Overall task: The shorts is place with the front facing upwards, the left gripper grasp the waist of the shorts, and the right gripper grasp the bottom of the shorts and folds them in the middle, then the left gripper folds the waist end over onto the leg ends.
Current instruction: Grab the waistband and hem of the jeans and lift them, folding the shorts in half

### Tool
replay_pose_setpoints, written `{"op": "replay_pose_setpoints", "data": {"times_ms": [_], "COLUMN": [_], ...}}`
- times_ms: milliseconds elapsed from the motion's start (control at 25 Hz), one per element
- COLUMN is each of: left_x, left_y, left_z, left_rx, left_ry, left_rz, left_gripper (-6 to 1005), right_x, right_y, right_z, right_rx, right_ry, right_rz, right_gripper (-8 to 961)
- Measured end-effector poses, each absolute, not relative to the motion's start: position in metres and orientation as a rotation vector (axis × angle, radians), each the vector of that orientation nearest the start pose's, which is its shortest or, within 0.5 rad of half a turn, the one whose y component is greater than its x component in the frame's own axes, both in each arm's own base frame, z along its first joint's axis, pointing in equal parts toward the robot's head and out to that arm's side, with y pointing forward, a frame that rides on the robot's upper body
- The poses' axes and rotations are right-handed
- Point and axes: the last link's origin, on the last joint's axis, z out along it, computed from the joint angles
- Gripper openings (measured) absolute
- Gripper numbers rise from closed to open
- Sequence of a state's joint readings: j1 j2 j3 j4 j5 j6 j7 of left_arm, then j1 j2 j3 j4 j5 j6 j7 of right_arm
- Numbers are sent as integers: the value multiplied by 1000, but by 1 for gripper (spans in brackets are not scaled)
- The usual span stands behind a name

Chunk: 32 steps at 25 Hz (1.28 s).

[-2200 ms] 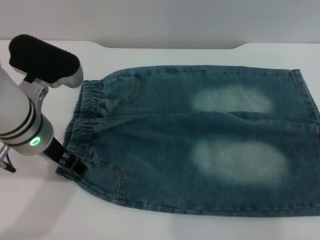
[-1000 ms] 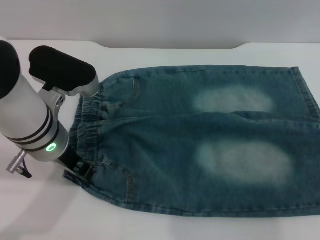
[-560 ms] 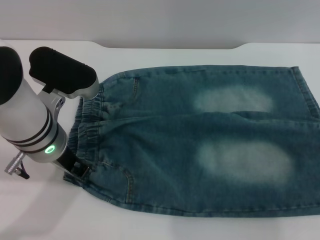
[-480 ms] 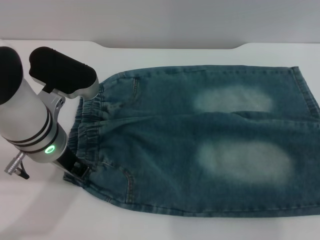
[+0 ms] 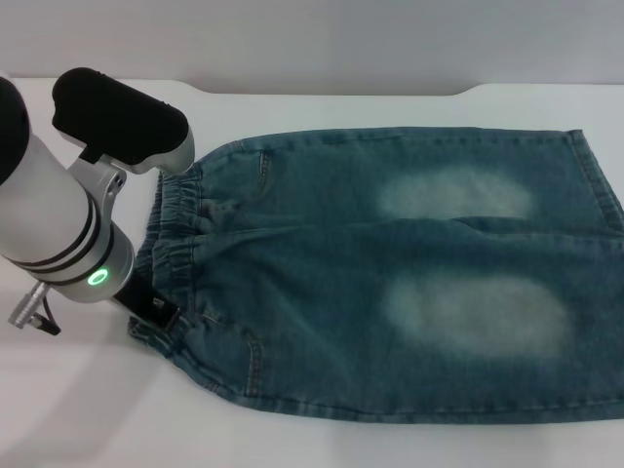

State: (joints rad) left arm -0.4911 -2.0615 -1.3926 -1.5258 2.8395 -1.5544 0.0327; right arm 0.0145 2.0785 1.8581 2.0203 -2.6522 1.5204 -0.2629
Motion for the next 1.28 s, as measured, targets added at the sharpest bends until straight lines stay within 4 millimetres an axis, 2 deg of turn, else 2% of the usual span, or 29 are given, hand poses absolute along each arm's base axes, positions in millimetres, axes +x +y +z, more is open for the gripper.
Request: {"op": "replay_pose_setpoints", "data": {"times_ms": [320,960,1280], "left_x": [-186,-185,-182], "left_y": [324,325,327], "left_z": [-19,-19,-19], "left_rx": [-2211,-2217,-2218], "left_ry": [-1090,-1077,-1070], "left_rz": [682,678,670], "left_gripper": [40,36,36], "right_x": [241,248,263], "right_y": [263,248,243], "right_z": [111,102,93], "right_rx": [-1930,-1960,-1956], "right_ry": [1273,1363,1441], "right_rz": [-181,-277,-321], "right_gripper": [685,675,670]}}
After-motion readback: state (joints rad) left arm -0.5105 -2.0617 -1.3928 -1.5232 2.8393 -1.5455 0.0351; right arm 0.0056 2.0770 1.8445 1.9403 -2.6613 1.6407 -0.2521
